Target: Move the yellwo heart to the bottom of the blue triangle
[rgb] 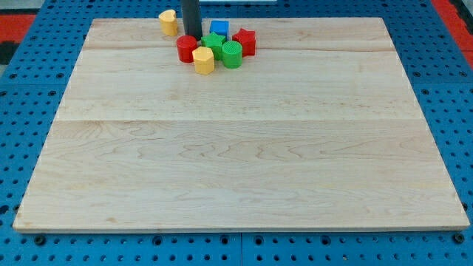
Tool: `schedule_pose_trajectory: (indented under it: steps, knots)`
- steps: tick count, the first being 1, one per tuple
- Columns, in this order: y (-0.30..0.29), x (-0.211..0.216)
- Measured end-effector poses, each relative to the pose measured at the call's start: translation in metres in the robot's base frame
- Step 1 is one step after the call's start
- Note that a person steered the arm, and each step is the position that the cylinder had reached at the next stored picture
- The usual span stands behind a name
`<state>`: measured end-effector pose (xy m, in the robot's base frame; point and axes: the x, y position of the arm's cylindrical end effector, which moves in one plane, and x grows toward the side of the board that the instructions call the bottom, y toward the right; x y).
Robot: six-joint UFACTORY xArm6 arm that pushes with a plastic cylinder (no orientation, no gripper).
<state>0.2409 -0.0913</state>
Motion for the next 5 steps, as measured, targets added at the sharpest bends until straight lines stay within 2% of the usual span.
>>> schedule_pose_trajectory:
  steps: [2,3,5]
  knots:
    - [-0.122,0.002]
    - [-0.139,-0.041]
    - [-0.122,-0.050]
